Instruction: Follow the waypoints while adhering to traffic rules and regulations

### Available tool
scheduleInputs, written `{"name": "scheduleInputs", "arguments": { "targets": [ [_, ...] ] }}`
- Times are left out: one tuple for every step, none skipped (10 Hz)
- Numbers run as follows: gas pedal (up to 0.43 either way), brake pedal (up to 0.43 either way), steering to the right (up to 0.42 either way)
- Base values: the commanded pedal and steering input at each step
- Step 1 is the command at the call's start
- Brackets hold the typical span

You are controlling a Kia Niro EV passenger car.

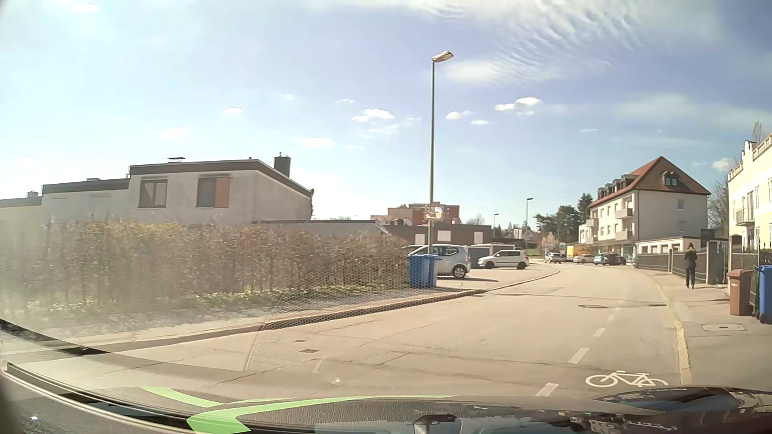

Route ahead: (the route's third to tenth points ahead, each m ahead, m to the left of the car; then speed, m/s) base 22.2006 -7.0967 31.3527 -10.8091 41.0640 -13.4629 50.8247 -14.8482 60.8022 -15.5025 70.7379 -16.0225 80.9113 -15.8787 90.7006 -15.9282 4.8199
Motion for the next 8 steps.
{"name": "scheduleInputs", "arguments": {
  "targets": [
    [0.35, 0.0, 0.317],
    [0.37, 0.0, 0.318],
    [0.37, 0.0, 0.32],
    [0.37, 0.0, 0.32],
    [0.37, 0.0, 0.318],
    [0.37, 0.0, 0.314],
    [0.37, 0.0, 0.296],
    [0.37, 0.0, 0.273]
  ]
}}
